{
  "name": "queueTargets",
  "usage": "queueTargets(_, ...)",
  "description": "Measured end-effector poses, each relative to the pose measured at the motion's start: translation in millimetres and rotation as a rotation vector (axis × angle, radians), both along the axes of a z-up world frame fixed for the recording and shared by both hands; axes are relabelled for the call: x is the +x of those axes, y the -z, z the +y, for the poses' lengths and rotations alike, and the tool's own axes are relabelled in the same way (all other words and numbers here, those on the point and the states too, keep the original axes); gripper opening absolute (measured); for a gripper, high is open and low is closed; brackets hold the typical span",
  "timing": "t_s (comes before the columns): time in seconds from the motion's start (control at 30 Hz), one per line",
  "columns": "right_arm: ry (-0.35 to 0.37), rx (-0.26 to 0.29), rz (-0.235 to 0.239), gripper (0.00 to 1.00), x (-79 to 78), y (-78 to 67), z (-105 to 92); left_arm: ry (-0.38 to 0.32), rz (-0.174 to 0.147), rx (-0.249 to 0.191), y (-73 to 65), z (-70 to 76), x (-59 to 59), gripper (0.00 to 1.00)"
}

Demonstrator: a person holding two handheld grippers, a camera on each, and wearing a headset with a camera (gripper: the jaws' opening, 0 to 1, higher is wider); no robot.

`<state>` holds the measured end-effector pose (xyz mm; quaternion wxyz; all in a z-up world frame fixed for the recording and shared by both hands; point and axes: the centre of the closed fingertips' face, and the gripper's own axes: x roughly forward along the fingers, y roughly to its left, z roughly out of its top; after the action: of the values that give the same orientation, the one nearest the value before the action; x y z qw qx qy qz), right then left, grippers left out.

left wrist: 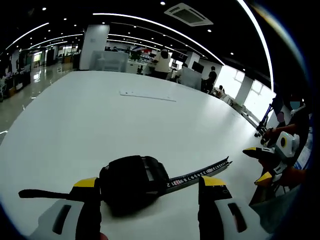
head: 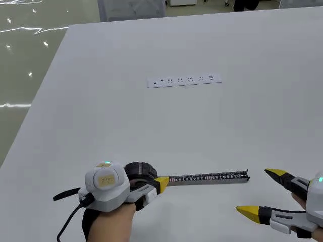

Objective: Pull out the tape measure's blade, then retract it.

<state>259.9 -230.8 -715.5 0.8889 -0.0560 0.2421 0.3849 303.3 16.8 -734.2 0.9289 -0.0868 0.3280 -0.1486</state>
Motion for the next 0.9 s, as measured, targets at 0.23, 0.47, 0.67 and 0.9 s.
queueTargets(0.23,-0.024,-0.001,0.002,0.76,8.2,-0.3,2.1,-0.042,-0.003,0.019,4.7,1.3,2.9,0.74)
queueTargets(0.47,-0.049,0.000,0.005,0.75,13.3,0.0,8.2,-0.084,0.002,0.020,9.0,4.1,5.3,0.71)
queueTargets(0.67,-0.078,-0.013,0.002,0.73,17.0,1.0,12.2,-0.129,0.024,0.033,16.2,5.2,5.9,0.71)
queueTargets(0.9,-0.107,-0.031,0.003,0.71,23.3,2.2,11.0,-0.163,0.019,0.051,17.4,8.3,6.7,0.68)
